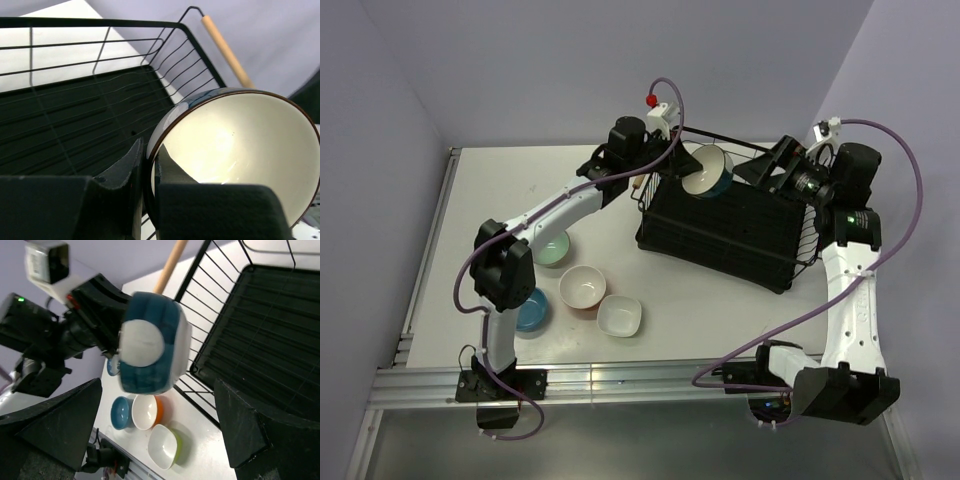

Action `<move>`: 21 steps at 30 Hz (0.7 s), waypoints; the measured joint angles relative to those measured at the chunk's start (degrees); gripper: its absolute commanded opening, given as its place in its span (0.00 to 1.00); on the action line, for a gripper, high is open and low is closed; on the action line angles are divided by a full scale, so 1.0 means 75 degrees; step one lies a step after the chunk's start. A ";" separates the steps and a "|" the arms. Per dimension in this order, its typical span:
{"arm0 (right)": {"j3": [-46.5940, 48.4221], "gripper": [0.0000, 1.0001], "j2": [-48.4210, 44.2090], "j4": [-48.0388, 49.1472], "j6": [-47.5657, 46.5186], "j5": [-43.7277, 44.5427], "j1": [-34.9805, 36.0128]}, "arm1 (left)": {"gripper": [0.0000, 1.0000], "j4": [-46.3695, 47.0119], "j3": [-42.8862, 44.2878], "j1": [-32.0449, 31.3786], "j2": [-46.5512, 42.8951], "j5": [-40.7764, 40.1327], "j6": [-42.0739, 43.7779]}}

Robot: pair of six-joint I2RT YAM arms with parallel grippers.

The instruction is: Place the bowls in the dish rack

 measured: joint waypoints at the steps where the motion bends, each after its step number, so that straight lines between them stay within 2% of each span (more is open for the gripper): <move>1: -0.0076 1.00 0.0047 0.0052 0.0015 0.0076 0.0085 | 0.00 0.0096 0.0000 0.0000 0.0012 0.0050 -0.0099; 12: -0.0393 1.00 0.0382 0.0746 0.0373 0.0344 0.0877 | 0.00 0.0536 0.0000 0.0032 0.0090 0.0315 -0.0679; 21: -0.0414 0.97 0.0842 0.1000 0.0571 0.0152 0.1078 | 0.00 0.0697 0.0000 0.0009 0.0152 0.0434 -0.0866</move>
